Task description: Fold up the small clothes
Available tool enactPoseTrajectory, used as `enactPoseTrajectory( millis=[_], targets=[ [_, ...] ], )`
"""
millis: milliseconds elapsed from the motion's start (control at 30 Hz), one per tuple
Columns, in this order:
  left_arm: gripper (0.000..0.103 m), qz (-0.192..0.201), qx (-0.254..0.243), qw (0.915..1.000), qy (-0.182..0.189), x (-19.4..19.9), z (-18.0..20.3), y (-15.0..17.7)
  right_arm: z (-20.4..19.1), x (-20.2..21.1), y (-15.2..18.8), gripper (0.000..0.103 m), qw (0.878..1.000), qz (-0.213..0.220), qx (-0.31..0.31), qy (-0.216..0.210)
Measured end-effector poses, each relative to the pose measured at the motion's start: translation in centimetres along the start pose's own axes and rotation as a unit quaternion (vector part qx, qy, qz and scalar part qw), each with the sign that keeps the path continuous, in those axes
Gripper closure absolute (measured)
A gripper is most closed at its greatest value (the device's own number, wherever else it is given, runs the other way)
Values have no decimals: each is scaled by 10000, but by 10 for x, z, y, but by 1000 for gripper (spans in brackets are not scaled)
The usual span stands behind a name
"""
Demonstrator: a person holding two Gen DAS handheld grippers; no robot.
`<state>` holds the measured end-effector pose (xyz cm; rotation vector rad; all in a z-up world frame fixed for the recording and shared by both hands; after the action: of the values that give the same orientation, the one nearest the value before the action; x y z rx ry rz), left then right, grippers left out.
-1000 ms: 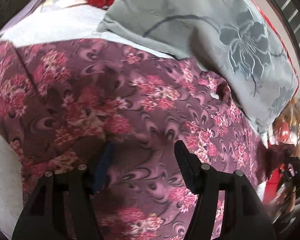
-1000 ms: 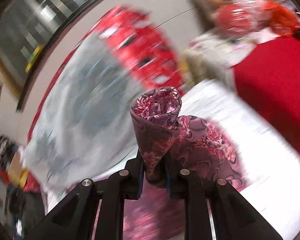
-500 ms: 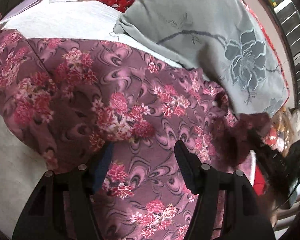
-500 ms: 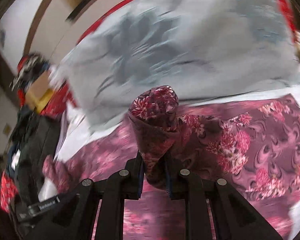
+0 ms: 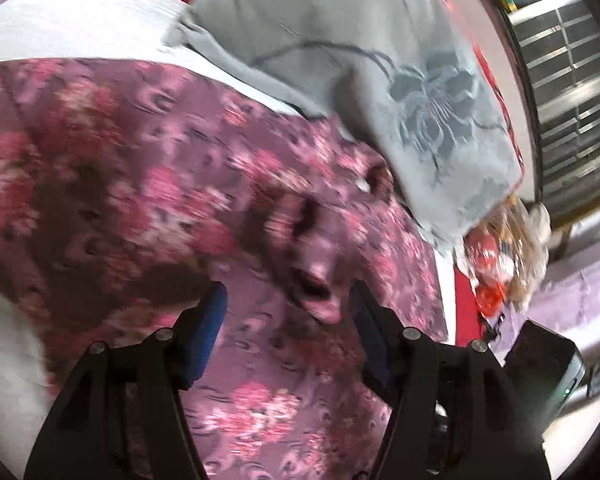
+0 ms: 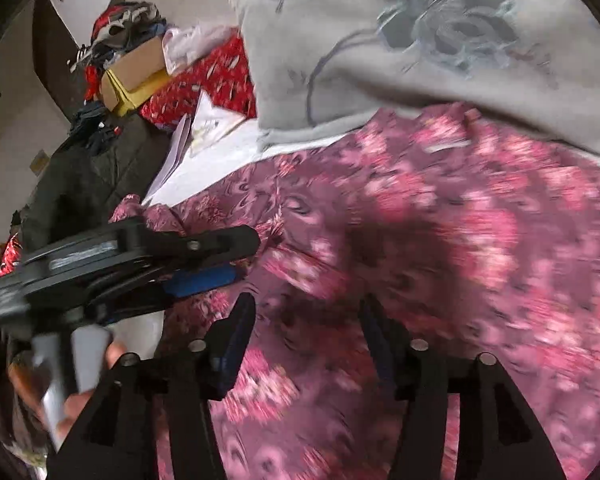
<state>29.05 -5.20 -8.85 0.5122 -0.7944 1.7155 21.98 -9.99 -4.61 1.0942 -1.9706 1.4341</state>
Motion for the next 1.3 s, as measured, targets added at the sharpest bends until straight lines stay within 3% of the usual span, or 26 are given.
enactPoseTrajectory(
  millis=[67, 167, 233, 300, 333, 433, 533, 633, 733, 767, 800, 833, 867, 933, 1000, 1067, 1100, 1133, 1167, 1233, 1300],
  targets=[
    [26, -124, -118, 9999, 18, -10, 10, 6, 19, 23, 6, 43, 9998, 74, -118, 127],
    [26, -186, -192, 9993, -248, -27, 13, 11, 56, 51, 12, 43, 9977, 257, -499, 392],
    [29, 117, -150, 9991, -385, -28, 16, 6, 88, 75, 16, 43, 9933, 459, -826, 660],
    [82, 321, -226, 9979, -508, -25, 19, 1, 123, 100, 22, 43, 9860, 661, -1198, 952],
    [97, 330, -262, 9976, -557, -24, 19, 0, 139, 109, 22, 42, 9817, 739, -1384, 1083],
    [97, 856, -80, 9948, -544, 7, 14, -13, 192, 135, 27, 40, 9633, 1016, -2018, 1451],
    [98, 1347, 33, 9876, -803, 39, -1, -25, 236, 145, 36, 40, 9444, 1174, -2688, 1487],
    [98, 1269, 244, 9894, -669, 43, -16, -26, 257, 128, 36, 40, 9353, 1155, -3065, 1339],
    [97, 1087, 323, 9903, -797, 32, -27, -23, 257, 98, 32, 40, 9407, 921, -3055, 1156],
    [98, 1043, 340, 9906, -814, 29, -29, -22, 253, 89, 30, 49, 9449, 811, -2977, 1095],
    [97, 1027, 336, 9910, -794, 29, -29, -22, 244, 79, 27, 83, 9522, 671, -2835, 919],
    [97, 1031, 325, 9909, -802, 31, -28, -22, 237, 70, 24, 99, 9603, 468, -2595, 914],
    [97, 1037, 307, 9906, -843, 31, -29, -22, 233, 71, 19, 98, 9645, 444, -2352, 1116],
    [96, 976, 287, 9899, -984, 25, -31, -21, 227, 86, 11, 98, 9656, 844, -2145, 1206],
    [92, 718, 251, 9862, -1468, 10, -41, -16, 234, 96, 10, 98, 9589, 1116, -2201, 1403],
    [91, 554, 317, 9840, -1661, 3, -49, -13, 249, 78, 26, 98, 9570, 609, -2318, 1635],
    [91, 590, 402, 9848, -1581, 8, -50, -14, 252, 69, 33, 98, 9568, 320, -2317, 1726],
    [91, 699, 500, 9843, -1541, 17, -51, -17, 250, 69, 34, 97, 9569, 340, -2261, 1793],
    [91, 1021, 559, 9824, -1460, 34, -50, -23, 245, 75, 31, 89, 9548, 425, -2206, 1946],
    [90, 1428, 603, 9782, -1382, 54, -48, -30, 228, 92, 17, 89, 9523, 814, -2037, 2124],
    [78, 1515, 566, 9800, -1156, 58, -43, -32, 202, 97, 1, 86, 9591, 1129, -1732, 1935]
  ],
)
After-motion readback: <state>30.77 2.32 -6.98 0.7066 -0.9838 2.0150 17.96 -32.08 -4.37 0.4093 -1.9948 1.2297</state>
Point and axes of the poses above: each gripper's, at about its wrist camera, not at the fingertips, and x roughly against the way its jaws point, z to its right, y to its underside, the point moved 8 cm from there along -x, roughly the way its jaws point, and after that the axes turned 5 degrees about x, right-handed, at the moved point
